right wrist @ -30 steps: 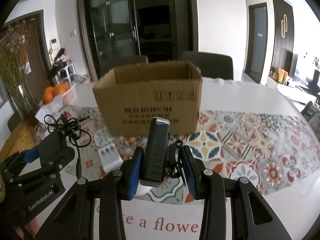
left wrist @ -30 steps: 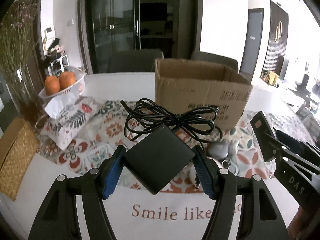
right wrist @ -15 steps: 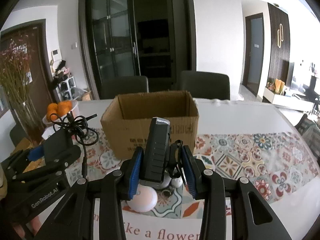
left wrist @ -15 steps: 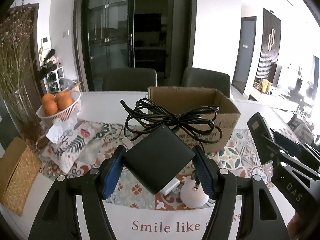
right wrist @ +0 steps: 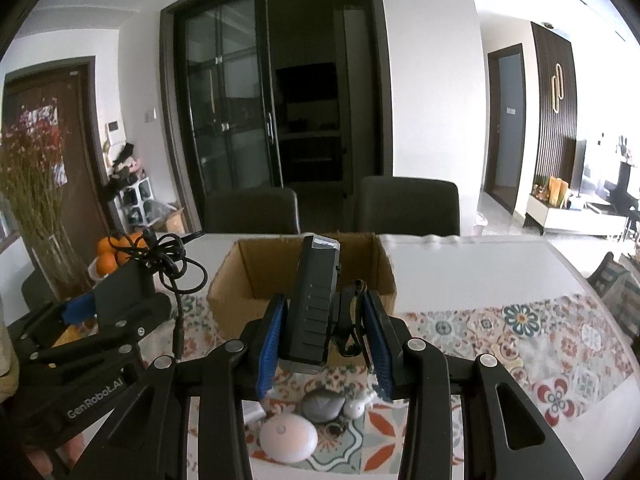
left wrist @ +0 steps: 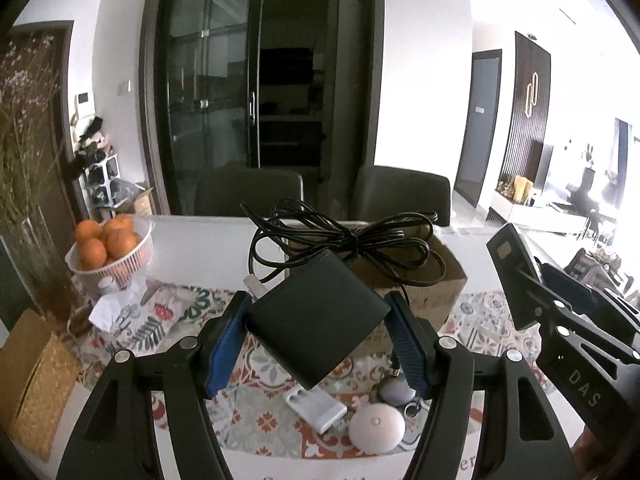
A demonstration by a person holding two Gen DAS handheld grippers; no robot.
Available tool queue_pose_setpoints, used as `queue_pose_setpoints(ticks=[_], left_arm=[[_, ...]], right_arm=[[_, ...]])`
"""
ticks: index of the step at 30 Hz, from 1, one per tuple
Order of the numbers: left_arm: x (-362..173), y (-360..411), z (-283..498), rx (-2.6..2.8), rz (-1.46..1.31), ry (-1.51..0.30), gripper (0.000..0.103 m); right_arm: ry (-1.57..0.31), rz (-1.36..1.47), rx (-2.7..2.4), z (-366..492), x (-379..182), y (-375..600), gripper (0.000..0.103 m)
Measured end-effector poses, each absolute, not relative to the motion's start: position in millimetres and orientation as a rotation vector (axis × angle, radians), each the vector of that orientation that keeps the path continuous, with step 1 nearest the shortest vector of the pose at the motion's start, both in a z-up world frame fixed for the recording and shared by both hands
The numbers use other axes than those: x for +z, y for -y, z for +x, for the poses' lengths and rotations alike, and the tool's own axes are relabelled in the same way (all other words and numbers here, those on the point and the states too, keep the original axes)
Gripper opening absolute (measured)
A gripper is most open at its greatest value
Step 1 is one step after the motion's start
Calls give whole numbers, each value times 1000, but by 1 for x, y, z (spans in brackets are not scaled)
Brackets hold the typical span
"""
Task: Organize rigid objects
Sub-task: 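Lift and carry the black adapter and black device over the box with both tools, then lower both held items into the box and open both tools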
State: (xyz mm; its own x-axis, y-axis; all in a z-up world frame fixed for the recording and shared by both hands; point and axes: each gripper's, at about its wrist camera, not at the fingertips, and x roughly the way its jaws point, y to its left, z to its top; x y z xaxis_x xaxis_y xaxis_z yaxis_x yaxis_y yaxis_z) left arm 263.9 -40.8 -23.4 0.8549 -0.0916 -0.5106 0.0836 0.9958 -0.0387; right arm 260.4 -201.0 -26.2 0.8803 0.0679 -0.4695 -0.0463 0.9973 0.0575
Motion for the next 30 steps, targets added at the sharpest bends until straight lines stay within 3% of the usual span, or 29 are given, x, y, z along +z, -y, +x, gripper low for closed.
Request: queue_pose_setpoints(ticks=[18,30], left_arm=[[-1,53,324,-148,-17,-537,67],[-4,61,370,-178,-27,-634,67]], right_arm=[[-501,52,84,320,-2,213,40],[-561,54,102,366,-2,215,39]])
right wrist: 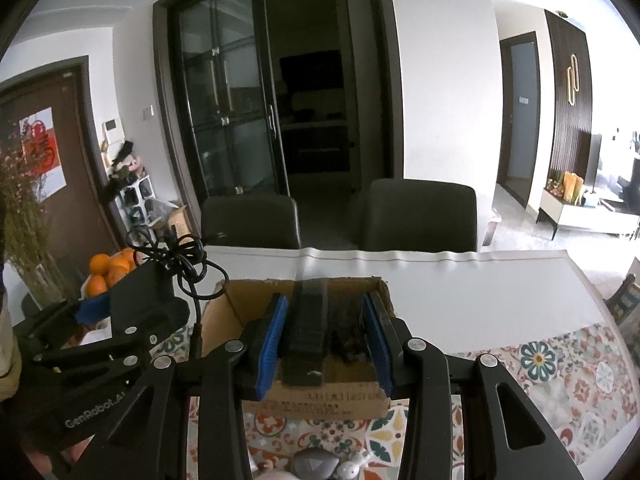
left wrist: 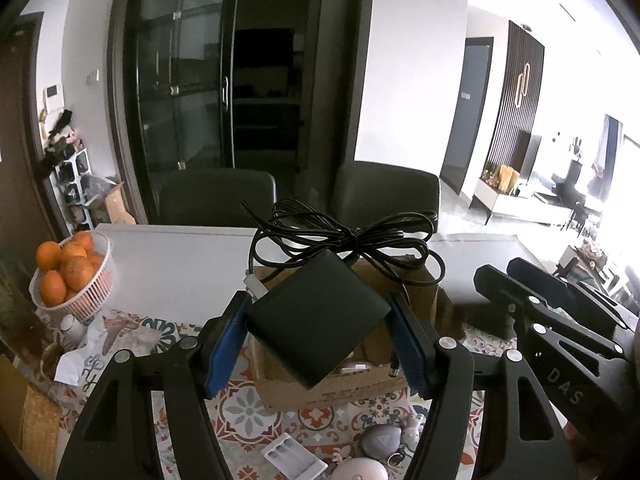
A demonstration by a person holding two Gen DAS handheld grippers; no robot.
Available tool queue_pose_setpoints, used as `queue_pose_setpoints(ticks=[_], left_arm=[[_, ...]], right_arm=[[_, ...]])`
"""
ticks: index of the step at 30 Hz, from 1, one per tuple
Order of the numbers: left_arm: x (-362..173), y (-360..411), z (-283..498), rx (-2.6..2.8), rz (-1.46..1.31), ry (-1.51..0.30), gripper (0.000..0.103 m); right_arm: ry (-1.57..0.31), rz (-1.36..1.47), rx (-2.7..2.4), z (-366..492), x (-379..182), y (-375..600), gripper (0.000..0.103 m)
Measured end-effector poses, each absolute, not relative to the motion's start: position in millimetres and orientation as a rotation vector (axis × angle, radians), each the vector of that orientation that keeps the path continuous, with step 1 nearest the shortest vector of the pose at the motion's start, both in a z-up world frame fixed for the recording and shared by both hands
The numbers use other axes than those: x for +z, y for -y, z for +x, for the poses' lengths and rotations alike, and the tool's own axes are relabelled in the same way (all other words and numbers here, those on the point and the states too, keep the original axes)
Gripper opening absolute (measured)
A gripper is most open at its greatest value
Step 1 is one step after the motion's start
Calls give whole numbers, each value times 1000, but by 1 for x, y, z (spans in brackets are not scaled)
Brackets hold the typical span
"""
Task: Organize rigid objects
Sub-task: 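Lower both held items into the box and open both tools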
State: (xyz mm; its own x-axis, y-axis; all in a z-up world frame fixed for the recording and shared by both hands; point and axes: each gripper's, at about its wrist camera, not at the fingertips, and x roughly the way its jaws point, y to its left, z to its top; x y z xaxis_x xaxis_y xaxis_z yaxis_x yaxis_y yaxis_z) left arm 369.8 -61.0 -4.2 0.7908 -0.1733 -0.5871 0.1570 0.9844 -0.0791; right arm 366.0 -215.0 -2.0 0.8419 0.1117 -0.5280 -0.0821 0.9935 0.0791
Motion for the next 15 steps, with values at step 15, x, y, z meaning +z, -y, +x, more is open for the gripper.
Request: queue_pose_setpoints(ticks=[15], left_arm=[[-27,87,458,-201,17,-862,67]], right_arm=[[-691,87,91,446,-20,223,23]])
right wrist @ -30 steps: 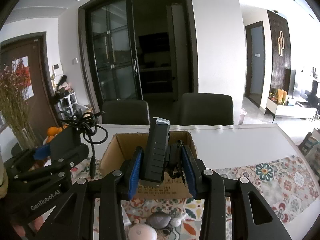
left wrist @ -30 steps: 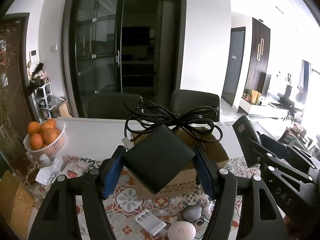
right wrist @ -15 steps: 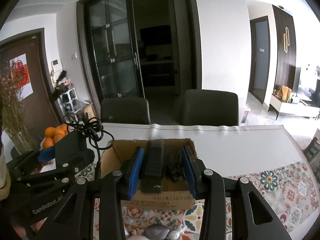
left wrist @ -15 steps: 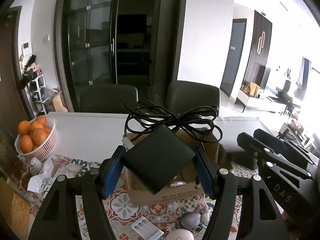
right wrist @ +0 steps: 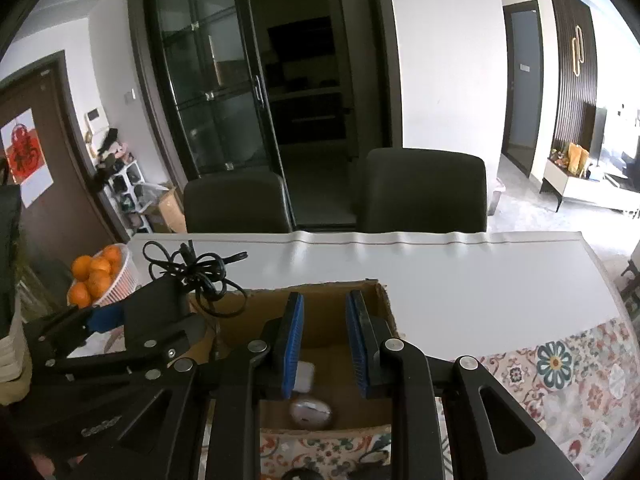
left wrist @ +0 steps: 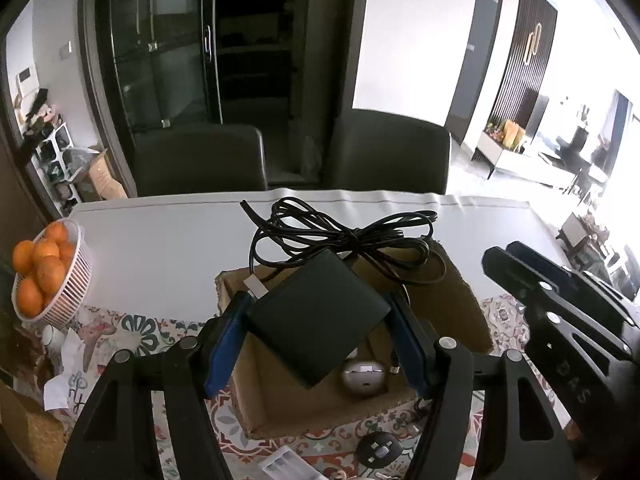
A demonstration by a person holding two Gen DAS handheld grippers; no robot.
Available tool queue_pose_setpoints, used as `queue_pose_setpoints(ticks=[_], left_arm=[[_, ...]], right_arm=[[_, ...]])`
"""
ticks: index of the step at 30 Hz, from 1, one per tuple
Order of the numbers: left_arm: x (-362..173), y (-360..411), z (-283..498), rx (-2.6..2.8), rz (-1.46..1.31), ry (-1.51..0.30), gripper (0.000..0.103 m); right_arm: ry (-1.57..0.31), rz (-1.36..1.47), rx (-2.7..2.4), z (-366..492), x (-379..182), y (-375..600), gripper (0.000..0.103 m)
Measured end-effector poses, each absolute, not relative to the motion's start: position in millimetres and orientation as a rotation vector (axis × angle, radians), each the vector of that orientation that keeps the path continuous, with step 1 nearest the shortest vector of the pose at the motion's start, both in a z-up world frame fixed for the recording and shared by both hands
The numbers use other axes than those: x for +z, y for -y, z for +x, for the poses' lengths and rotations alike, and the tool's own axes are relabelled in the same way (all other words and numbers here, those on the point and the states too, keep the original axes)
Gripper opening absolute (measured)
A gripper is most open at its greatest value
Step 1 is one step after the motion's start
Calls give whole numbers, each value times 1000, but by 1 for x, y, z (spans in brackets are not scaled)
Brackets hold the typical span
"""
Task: Organize rigid objects
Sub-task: 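Lower both held items into the box and open both tools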
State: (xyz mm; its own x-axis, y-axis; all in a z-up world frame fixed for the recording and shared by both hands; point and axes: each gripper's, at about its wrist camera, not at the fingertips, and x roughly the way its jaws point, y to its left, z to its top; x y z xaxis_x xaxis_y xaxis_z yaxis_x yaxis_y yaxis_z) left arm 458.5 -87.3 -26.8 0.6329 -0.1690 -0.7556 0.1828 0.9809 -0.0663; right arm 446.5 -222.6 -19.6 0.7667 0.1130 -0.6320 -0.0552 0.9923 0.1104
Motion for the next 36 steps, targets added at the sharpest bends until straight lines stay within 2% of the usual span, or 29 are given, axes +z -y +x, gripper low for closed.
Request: queue_pose_setpoints(ticks=[5,11,13,17,19,21,25,36], left_arm=[[-34,93,467,-218,-4,-919,67],[-24,93,462,-177,29,-879,72],[-19,92,456,-154,47,-850,78],[-12,88,443,-132,59,-810,81],[-8,85,435,-117,65,-786,82],[-5,84,429,-110,68,-767,84],[0,80,415,-101,73,-738,85],[4,64,380,-84,73,-694,87]], right_arm=[[-708,91,76,451,-20,228,23],[-718,99,56,449,-21,234,23],[-712,102,46,445,-20,236,27],[-703,106,45,440,-17,236,35],[-697,110,44,434,-16,235,44],[-688,114,45,432,-15,236,45],[-667,117,41,420,-12,235,53],[-608,80,27,387,-4,225,61]])
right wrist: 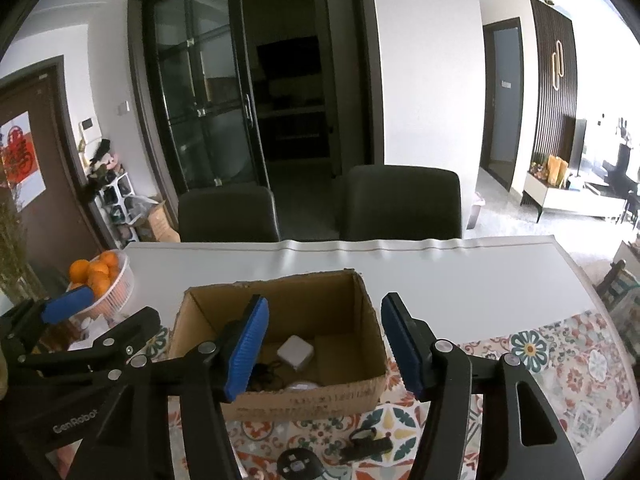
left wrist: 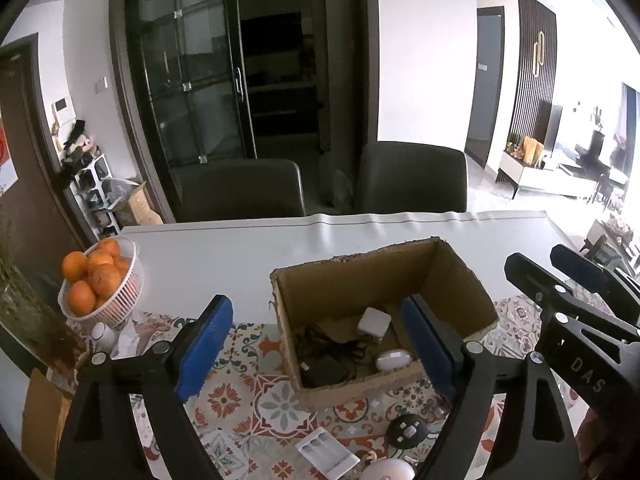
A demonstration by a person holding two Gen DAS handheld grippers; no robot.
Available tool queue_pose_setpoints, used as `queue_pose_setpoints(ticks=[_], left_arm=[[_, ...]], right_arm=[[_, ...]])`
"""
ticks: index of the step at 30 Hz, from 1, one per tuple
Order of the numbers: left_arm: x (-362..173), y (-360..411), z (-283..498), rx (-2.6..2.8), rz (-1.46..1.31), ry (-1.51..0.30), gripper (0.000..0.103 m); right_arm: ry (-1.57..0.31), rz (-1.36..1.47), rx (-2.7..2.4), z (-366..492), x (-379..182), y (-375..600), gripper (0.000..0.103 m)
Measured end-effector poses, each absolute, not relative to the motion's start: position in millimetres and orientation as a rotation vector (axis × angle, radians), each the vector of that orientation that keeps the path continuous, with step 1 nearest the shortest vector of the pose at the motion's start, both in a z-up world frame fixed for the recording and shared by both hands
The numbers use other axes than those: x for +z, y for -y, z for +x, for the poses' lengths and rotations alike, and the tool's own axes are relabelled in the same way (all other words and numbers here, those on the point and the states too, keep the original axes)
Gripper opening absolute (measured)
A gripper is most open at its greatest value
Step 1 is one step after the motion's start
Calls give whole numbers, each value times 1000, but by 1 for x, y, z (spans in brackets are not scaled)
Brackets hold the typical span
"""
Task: Organize rigid objects
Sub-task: 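Lower both held items into the box and open both tools, then move both tools back toward the remaining gadgets on the table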
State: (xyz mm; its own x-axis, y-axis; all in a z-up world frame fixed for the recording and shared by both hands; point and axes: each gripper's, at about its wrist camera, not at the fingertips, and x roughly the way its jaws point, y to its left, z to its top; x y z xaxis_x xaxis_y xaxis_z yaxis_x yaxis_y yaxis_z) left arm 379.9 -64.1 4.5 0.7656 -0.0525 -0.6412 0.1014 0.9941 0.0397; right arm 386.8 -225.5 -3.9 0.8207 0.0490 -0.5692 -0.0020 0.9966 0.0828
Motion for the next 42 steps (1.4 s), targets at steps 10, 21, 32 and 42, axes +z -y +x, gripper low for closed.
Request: queue_pose_setpoints(ticks=[10,21,32,42], left_arm=[[1,55,346,-70,44,-685,89],[-9,58,304,-50,40,-664,92],[-17,70,268,-22,75,-637,97],[-43,74,249,10,34,-676,98]], right_arm=[[-567,63,31,355,-1,219,67],[-529,50,18,312,-4,218,75],[-498,43,24,275,-14,228,80],[-547,28,42,261,-38,237,84]])
